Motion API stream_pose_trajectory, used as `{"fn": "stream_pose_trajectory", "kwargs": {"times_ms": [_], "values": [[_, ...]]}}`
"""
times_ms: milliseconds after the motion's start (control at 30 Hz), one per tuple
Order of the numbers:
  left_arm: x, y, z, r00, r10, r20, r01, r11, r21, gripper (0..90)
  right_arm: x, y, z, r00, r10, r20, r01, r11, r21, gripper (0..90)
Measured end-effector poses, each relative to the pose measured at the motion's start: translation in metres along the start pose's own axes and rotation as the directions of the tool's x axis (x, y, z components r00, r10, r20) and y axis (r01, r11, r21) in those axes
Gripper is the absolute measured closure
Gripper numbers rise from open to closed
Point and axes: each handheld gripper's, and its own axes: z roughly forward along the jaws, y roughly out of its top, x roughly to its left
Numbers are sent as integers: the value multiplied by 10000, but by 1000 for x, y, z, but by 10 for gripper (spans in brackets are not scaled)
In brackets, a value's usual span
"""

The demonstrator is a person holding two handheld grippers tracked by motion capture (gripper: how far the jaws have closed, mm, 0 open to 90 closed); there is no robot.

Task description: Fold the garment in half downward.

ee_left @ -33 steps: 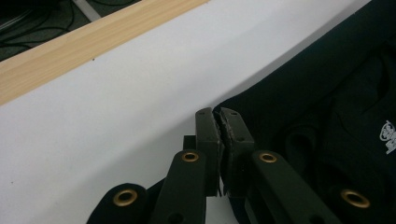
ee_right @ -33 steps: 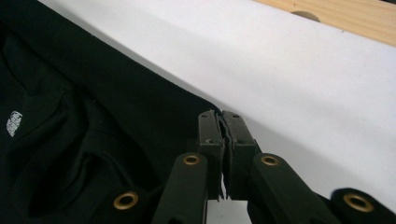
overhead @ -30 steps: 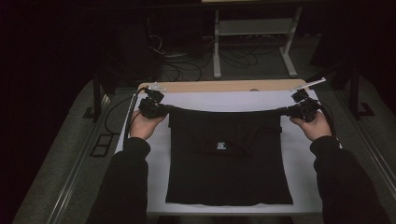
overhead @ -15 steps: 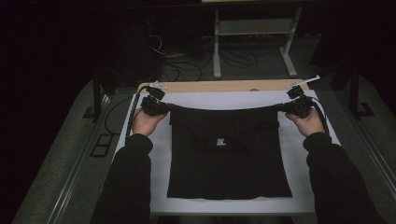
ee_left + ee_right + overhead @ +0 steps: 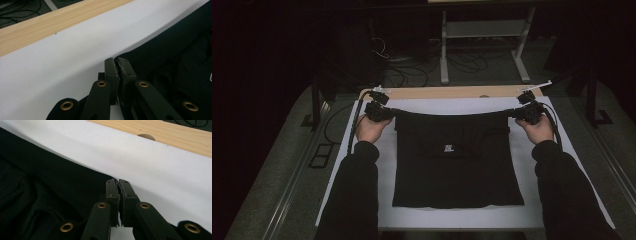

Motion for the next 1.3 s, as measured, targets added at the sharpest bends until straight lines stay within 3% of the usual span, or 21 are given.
{"fn": "stream_pose_trajectory", "kwargs": {"times_ms": [167,333,567,700,867,1033,1133,1300], "values": [[2,-2,6,9998,-148,127,146,9998,157,854,-2,-1,6,10000,26,55,-26,9999,116,855],[3,-5,13,9994,-339,92,336,9990,299,852,-6,-5,17,9994,294,-174,-286,9987,427,851],[4,-10,23,9993,-368,34,366,9980,525,849,-10,-8,25,9985,457,-298,-439,9972,599,846],[6,-14,27,9993,-284,237,266,9969,735,831,-13,-10,25,9972,610,-443,-579,9959,695,798],[7,-18,26,9971,-555,528,516,9959,739,734,-16,-14,23,9949,813,-595,-768,9943,740,664],[7,-21,19,9967,-687,422,653,9949,769,514,-15,-17,18,9957,700,-608,-659,9955,676,494],[8,-22,12,9947,-841,600,810,9953,529,420,-14,-16,14,9970,580,-513,-555,9972,501,386],[6,-21,6,9950,-893,453,877,9955,358,267,-12,-13,3,9966,595,-572,-595,9982,5,259]]}}
